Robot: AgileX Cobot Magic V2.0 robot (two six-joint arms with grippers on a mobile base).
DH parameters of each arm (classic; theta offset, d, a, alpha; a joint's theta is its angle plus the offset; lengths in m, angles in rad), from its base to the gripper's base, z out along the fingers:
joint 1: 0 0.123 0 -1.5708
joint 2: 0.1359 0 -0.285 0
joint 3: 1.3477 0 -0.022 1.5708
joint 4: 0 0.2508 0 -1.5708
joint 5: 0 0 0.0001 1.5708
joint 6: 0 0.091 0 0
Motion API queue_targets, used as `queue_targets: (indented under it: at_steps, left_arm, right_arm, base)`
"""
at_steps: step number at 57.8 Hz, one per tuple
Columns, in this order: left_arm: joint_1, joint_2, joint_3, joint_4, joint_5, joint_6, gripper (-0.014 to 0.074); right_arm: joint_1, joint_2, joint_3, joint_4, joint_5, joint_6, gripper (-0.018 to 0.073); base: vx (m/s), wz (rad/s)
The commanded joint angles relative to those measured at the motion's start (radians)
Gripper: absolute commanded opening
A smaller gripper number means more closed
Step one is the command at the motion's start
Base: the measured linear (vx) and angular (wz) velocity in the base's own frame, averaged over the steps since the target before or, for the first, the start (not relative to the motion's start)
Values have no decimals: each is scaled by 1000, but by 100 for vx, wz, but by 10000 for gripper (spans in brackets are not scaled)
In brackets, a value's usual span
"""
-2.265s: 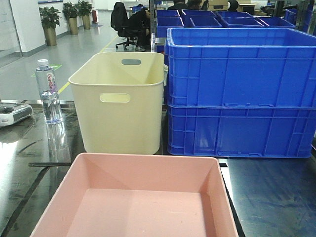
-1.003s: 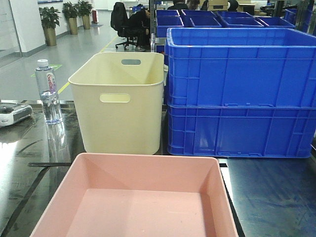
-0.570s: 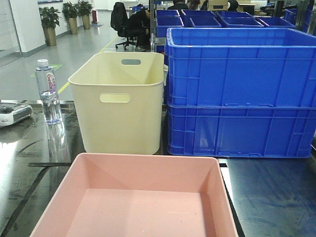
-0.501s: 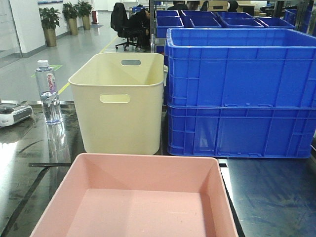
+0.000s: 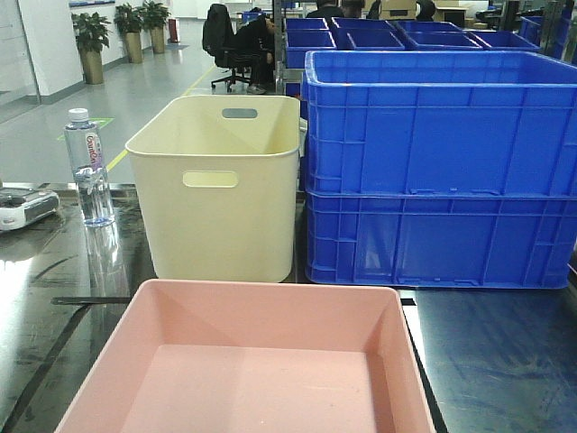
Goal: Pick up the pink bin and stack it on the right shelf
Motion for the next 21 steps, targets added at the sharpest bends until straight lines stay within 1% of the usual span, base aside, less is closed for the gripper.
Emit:
queue_targets:
  at_steps: [1,21]
  left_arm:
    - [1,-16,18,-2,-83,-8,-5]
    - [1,-16,18,-2,-83,-8,-5]
  right_arm:
    - [-3,-15,2,-9,-91,-13,-11]
    - [-8,-15,2,-9,-91,-13,-11]
  base:
    - [0,0]
    - [0,0]
